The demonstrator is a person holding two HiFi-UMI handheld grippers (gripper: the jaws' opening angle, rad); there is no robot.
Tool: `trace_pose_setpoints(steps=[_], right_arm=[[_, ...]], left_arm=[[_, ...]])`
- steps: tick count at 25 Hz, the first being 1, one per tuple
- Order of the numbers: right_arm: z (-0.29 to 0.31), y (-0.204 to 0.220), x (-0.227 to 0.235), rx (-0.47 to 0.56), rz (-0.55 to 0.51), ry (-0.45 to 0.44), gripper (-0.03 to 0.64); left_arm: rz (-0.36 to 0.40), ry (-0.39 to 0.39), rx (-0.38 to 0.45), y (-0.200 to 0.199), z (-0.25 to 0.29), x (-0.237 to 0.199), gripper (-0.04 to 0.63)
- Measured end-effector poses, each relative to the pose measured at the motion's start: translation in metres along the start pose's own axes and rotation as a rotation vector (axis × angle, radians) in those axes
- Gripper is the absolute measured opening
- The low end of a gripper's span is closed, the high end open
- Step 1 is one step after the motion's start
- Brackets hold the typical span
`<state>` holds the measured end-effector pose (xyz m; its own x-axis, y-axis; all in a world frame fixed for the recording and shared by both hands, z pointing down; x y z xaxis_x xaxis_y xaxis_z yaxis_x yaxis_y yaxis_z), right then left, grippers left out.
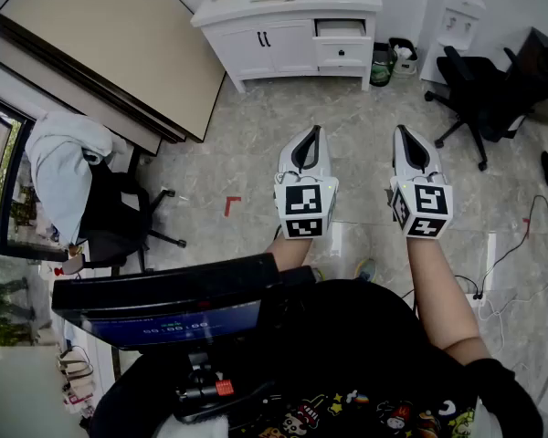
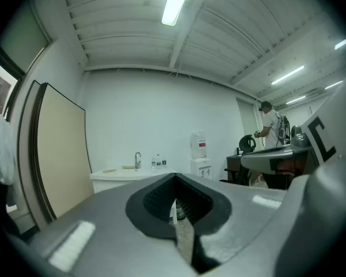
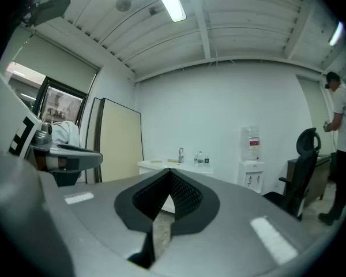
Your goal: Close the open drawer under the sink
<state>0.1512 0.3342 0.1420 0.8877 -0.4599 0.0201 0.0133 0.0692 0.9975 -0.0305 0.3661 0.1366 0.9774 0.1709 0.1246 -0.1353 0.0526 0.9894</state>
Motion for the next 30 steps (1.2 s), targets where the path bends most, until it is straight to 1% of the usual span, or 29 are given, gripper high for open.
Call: trace_pose_setpoints(steps=[3,8,14,18,21,23,26,30], right_arm=[[0.005,0.001,0.004,0.006,0.003,0.005,0.021],[0.011,0.007,0.015,0.006,-0.003,0.009,0.023],[0.034,0.015,0.056,0.006,0.017,-0.026,0.023],[0.071,0.024,0.089,0.005,0.016,-0.049,0.025],[0.109,0.036,0.104,-0.008,0.023,-0.056,0.023],[0.148,0.044,0.112,-0.016,0.023,-0.056,0.023],[0.220,0.054,0.117,-0.043,0.028,-0.036,0.024],[0.321,0.058,0.128,-0.098,0.011,-0.007,0.025]], left_arm=[[-0.002,-0.007,0.002,0.002,0.006,-0.001,0.000],[0.000,-0.009,-0.001,0.005,0.020,0.010,0.002],[-0.011,-0.019,-0.023,0.013,0.070,0.038,0.002],[-0.018,-0.038,-0.037,0.022,0.117,0.048,0.002],[-0.009,-0.042,-0.048,0.032,0.155,0.041,0.002],[-0.014,-0.043,-0.052,0.042,0.192,0.024,0.002],[-0.031,-0.027,-0.067,0.057,0.260,-0.015,0.002],[-0.054,0.022,-0.097,0.071,0.368,-0.064,0.002]])
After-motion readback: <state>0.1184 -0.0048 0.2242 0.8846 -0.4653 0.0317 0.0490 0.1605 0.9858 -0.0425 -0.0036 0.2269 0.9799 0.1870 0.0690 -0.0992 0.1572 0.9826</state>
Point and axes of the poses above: the fingertips, and each gripper's own axes: z forward along the fingers, x to its right, y out of its underside, the point moved 4 cm from there along -z, backward along the fingers, and after that the axes turned 3 degrees about z, right-handed, at the moved point
